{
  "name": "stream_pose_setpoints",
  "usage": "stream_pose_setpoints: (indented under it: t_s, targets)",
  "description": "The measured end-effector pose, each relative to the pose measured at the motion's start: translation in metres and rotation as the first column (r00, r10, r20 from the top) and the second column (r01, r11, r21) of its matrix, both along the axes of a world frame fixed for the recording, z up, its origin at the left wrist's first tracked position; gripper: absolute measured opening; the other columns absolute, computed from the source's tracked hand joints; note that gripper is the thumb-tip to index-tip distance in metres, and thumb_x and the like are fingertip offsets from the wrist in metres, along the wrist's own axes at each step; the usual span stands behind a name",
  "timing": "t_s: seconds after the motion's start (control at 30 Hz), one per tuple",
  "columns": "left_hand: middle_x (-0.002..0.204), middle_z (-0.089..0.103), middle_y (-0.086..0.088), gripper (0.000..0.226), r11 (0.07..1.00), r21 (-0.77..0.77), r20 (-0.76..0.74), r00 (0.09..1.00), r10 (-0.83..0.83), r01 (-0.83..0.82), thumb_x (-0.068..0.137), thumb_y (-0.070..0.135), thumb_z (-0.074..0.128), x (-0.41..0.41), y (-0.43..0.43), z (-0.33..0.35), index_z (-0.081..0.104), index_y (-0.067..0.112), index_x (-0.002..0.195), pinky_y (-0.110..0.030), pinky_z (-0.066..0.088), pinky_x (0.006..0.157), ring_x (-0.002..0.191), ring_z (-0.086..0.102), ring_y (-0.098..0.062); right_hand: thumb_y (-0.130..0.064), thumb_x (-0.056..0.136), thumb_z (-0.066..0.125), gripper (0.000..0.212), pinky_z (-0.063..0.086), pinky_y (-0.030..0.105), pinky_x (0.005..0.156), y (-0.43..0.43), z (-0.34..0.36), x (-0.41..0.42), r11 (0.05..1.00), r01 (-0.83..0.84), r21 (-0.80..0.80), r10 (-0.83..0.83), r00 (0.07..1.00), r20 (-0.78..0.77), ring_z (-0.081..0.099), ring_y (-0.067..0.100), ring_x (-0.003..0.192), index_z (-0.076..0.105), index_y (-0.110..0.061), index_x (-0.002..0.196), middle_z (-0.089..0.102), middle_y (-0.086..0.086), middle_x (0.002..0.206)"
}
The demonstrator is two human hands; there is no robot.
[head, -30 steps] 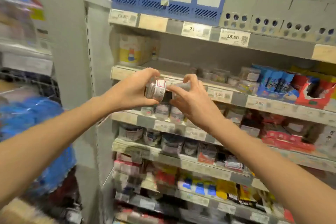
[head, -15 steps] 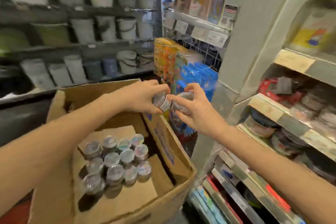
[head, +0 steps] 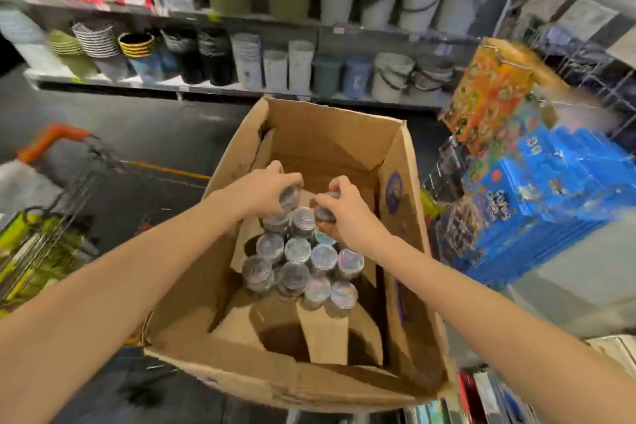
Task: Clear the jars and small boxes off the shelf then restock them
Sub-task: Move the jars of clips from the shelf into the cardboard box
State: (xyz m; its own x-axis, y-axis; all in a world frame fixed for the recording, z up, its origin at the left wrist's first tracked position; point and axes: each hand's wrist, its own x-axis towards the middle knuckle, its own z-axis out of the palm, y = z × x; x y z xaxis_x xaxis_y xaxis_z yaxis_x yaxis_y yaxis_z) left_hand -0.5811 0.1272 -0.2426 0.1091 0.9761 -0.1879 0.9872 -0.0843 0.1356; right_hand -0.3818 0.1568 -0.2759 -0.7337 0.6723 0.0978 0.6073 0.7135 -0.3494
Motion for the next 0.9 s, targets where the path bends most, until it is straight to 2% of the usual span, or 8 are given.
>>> stream_pose_setpoints:
  t_s: [0.1, 0.2, 0.37, 0.47, 0.57, 0.67, 0.8, 0.9]
  targets:
    - [0.113, 0.04, -0.005, 0.057, 0.997, -0.048, 0.019, 0.998, 0.063, -0.062, 0.08, 0.028, 0.07, -0.011, 0.005, -0.018, 0.042, 0.031, 0.129, -0.028, 0.038, 0.07, 0.093, 0.055, -0.026, -0.039, 0.087, 0.054, 0.024, 0.052, 0.036, 0.071, 0.018, -0.028, -0.02, 0.994, 0.056, -0.091, -0.058, 0.998, -0.022, 0.049, 0.026, 0.088, 0.04, -0.029, 0.103, 0.046, 0.009, 0.106]
    - [0.116, 0.04, -0.007, 0.058, 0.992, -0.08, 0.045, 0.993, 0.106, -0.102, 0.08, 0.027, 0.071, -0.017, 0.015, -0.036, 0.044, 0.027, 0.131, -0.029, 0.042, 0.073, 0.096, 0.056, -0.029, -0.036, 0.095, 0.046, 0.026, 0.038, 0.023, 0.061, 0.032, -0.04, -0.04, 0.993, 0.115, -0.038, -0.115, 0.993, 0.001, 0.042, 0.02, 0.088, 0.039, -0.017, 0.111, 0.041, 0.002, 0.103]
    - [0.126, 0.04, -0.008, 0.061, 0.985, -0.131, 0.075, 0.989, 0.127, -0.117, 0.081, 0.022, 0.07, -0.02, 0.034, -0.056, 0.042, 0.024, 0.136, -0.028, 0.037, 0.075, 0.1, 0.048, -0.024, -0.031, 0.095, 0.05, 0.018, 0.036, 0.032, 0.072, 0.057, -0.075, -0.061, 0.982, 0.178, -0.064, -0.181, 0.982, -0.056, 0.043, 0.02, 0.088, 0.038, -0.017, 0.094, 0.041, 0.002, 0.095]
    - [0.13, 0.04, -0.01, 0.064, 0.98, -0.166, 0.037, 0.992, 0.122, -0.114, 0.08, 0.023, 0.071, -0.023, 0.042, -0.066, 0.041, 0.026, 0.137, -0.031, 0.042, 0.076, 0.104, 0.05, -0.027, -0.028, 0.096, 0.051, 0.023, 0.04, 0.032, 0.08, 0.063, -0.087, -0.066, 0.977, 0.199, -0.08, -0.201, 0.979, -0.021, 0.045, 0.022, 0.096, 0.041, -0.011, 0.109, 0.043, 0.007, 0.105]
    - [0.131, 0.042, -0.009, 0.065, 0.976, -0.193, 0.053, 0.992, 0.117, -0.104, 0.08, 0.024, 0.072, -0.025, 0.044, -0.077, 0.041, 0.026, 0.137, -0.031, 0.042, 0.072, 0.1, 0.05, -0.025, -0.027, 0.087, 0.064, 0.044, 0.042, 0.036, 0.093, 0.059, -0.092, -0.061, 0.975, 0.168, -0.144, -0.164, 0.986, 0.037, 0.042, 0.028, 0.109, 0.046, -0.011, 0.124, 0.039, 0.011, 0.121]
    - [0.131, 0.038, -0.009, 0.068, 0.976, -0.191, 0.042, 0.993, 0.113, -0.103, 0.079, 0.029, 0.074, -0.024, 0.045, -0.085, 0.039, 0.026, 0.137, -0.035, 0.045, 0.075, 0.105, 0.051, -0.029, -0.03, 0.086, 0.068, 0.052, 0.038, 0.036, 0.093, 0.055, -0.09, -0.057, 0.966, 0.211, -0.147, -0.21, 0.977, 0.021, 0.046, 0.03, 0.117, 0.047, -0.014, 0.131, 0.048, 0.008, 0.125]
    - [0.133, 0.038, -0.011, 0.067, 0.978, -0.183, 0.034, 0.993, 0.112, -0.104, 0.081, 0.026, 0.072, -0.023, 0.047, -0.087, 0.038, 0.023, 0.137, -0.034, 0.044, 0.075, 0.11, 0.051, -0.031, -0.034, 0.087, 0.065, 0.057, 0.038, 0.037, 0.094, 0.061, -0.092, -0.06, 0.987, 0.16, -0.023, -0.157, 0.983, 0.094, 0.043, 0.03, 0.122, 0.043, -0.017, 0.137, 0.039, 0.01, 0.14]
    - [0.133, 0.039, -0.013, 0.069, 0.976, -0.189, 0.028, 0.993, 0.117, -0.109, 0.08, 0.025, 0.073, -0.024, 0.048, -0.091, 0.034, 0.021, 0.138, -0.037, 0.045, 0.076, 0.111, 0.052, -0.032, -0.027, 0.091, 0.061, 0.051, 0.042, 0.04, 0.097, 0.065, -0.098, -0.071, 0.99, 0.114, -0.088, -0.105, 0.99, 0.097, 0.043, 0.03, 0.123, 0.042, -0.012, 0.136, 0.035, 0.014, 0.141]
